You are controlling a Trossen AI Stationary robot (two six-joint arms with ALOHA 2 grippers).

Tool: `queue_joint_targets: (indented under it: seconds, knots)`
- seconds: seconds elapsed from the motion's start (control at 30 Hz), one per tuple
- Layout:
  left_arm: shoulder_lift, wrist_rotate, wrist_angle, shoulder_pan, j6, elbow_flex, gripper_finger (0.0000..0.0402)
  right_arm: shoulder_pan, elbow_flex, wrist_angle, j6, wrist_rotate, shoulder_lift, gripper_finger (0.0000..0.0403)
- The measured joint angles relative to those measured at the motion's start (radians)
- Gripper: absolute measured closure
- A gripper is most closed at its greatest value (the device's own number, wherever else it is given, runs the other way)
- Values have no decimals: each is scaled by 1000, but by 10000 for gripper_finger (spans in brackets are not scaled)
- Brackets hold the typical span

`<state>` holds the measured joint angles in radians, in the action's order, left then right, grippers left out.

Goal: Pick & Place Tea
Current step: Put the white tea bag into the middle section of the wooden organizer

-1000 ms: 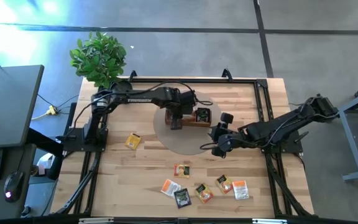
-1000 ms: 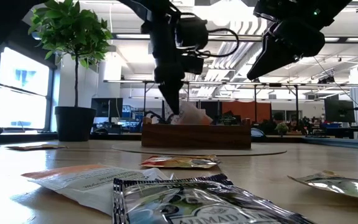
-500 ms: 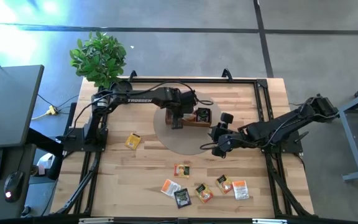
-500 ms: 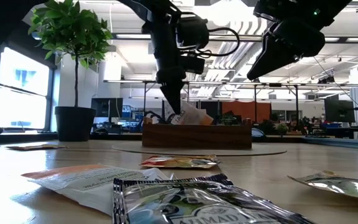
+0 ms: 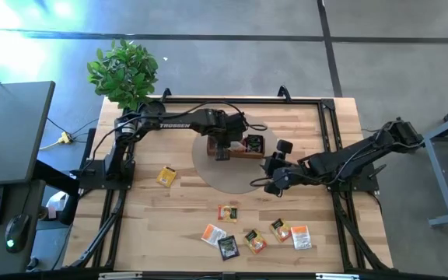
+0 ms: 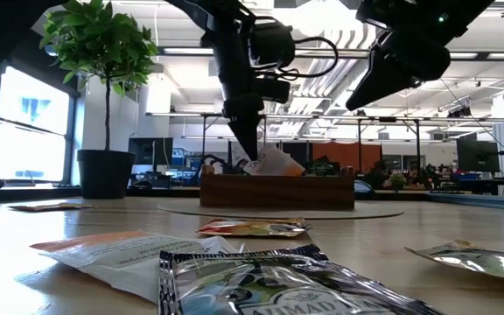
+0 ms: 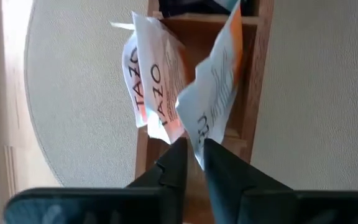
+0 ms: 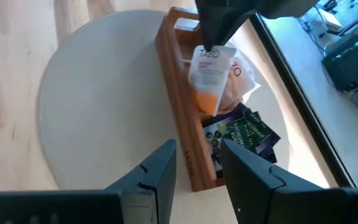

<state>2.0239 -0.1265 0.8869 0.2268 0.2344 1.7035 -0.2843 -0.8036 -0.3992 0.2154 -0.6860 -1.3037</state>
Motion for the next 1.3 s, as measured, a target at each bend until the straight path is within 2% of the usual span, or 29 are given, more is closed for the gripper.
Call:
queue_joint_targets:
  seconds: [0.13,0.27,0.43,0.63,0.8,0.83,0.9,1.03,1.1,1.23,1.3]
  knots:
    - [-1,-10,-2,0,-7,0,324,33,1,24,17,-4,-16,279]
    - [-1,-68,7,-9,-56,0,319,86,1,81,5,5,-93,279]
    - [-16,-61,177,-14,-143,80,318,160,2,205,-118,17,-184,279]
    - [-43,4,331,-14,-271,195,318,267,2,390,-279,296,-165,279]
    - [-170,-6,360,-55,-315,207,318,379,0,433,-324,571,-144,279]
    - [-191,-21,320,-71,-318,203,318,397,0,436,-324,629,-144,279]
    - [-243,-33,307,-98,-320,170,318,425,1,437,-324,697,-149,279]
    - [-340,-77,262,-160,-358,74,318,461,1,460,-305,678,-152,279]
    - [-414,-110,279,-190,-400,-14,318,478,1,482,-303,669,-157,279]
    - [-547,-128,144,-236,-499,-228,318,509,0,511,-282,671,-172,279]
    - [-610,-128,24,-262,-539,-343,318,522,0,512,-267,672,-194,279]
